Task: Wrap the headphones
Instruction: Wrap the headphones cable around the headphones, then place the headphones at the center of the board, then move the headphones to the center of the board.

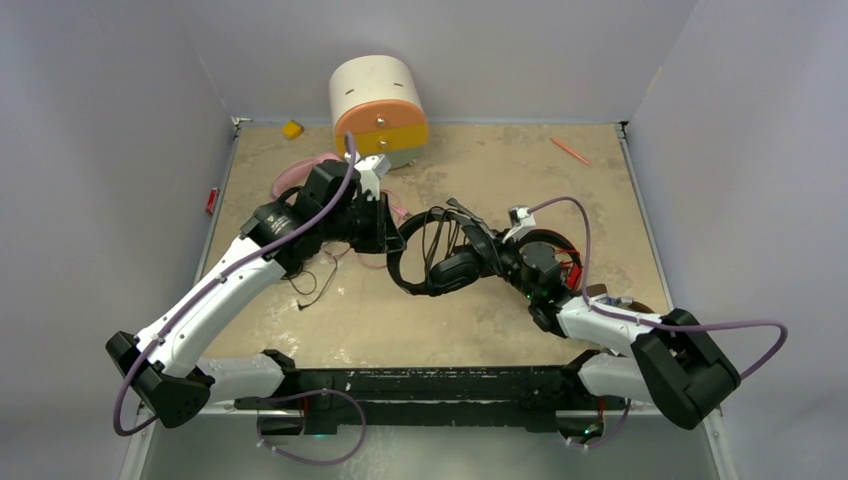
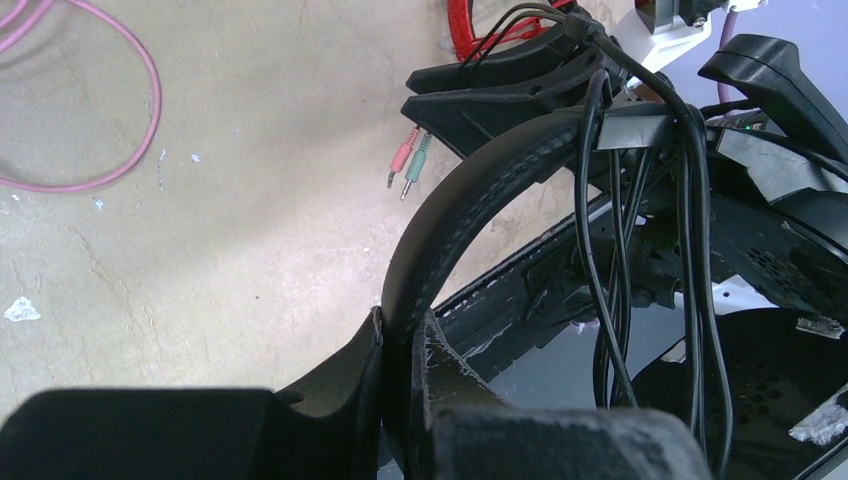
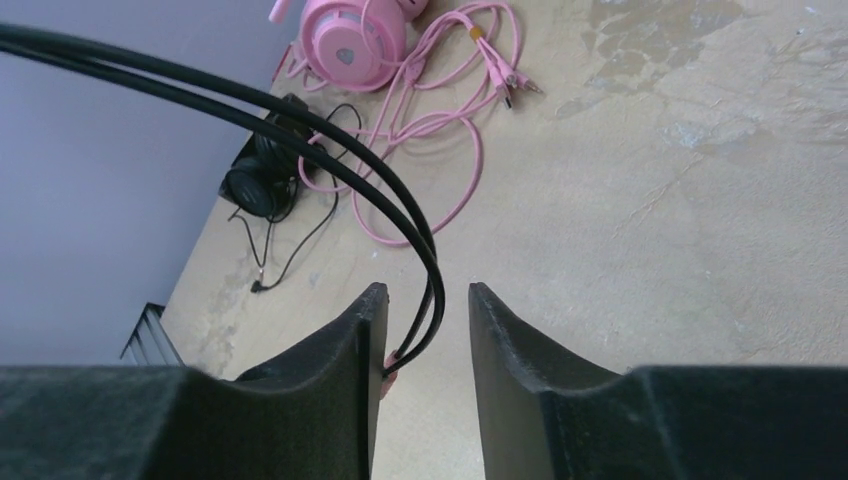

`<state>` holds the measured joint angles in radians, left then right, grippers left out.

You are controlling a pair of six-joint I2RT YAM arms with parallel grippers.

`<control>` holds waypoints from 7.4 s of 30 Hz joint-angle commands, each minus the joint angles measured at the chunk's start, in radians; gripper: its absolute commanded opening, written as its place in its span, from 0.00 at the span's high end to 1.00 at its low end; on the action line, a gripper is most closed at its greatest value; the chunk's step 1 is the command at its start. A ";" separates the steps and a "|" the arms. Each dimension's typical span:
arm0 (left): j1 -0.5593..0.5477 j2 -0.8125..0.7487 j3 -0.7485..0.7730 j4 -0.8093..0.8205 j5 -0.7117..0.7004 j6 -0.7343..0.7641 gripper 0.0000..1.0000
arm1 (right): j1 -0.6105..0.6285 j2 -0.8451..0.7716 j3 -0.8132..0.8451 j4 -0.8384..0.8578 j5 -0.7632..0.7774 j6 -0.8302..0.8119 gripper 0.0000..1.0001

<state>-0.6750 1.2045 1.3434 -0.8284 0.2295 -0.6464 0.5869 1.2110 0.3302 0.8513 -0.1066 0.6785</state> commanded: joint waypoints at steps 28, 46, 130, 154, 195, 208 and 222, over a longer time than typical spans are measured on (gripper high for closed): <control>0.172 0.032 -0.014 0.177 0.010 -0.125 1.00 | 0.106 0.008 -0.003 0.014 -0.128 0.011 1.00; 0.179 0.021 -0.515 0.582 -0.420 -0.358 1.00 | 0.406 -0.001 0.198 -0.226 -0.075 0.149 1.00; -0.170 0.369 -0.446 0.842 -0.530 -0.071 0.68 | 0.133 0.128 0.474 -0.895 0.161 0.571 0.44; -0.169 0.150 -0.545 0.718 -0.599 -0.151 0.69 | 0.131 0.445 0.707 -1.034 0.284 0.417 0.68; -0.169 0.093 -0.564 0.668 -0.595 -0.116 0.72 | -0.256 0.626 0.980 -1.129 0.188 0.140 0.58; -0.169 0.087 -0.564 0.662 -0.604 -0.111 0.72 | -0.300 0.794 1.061 -1.149 0.202 0.071 0.57; -0.169 0.081 -0.561 0.664 -0.582 -0.114 0.72 | -0.472 0.578 0.773 -1.192 0.375 0.252 0.60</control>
<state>-0.8394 1.3182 0.7700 -0.1749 -0.3622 -0.7662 0.1745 1.8729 1.2030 -0.2993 0.1989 0.8856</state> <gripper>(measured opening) 0.280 0.397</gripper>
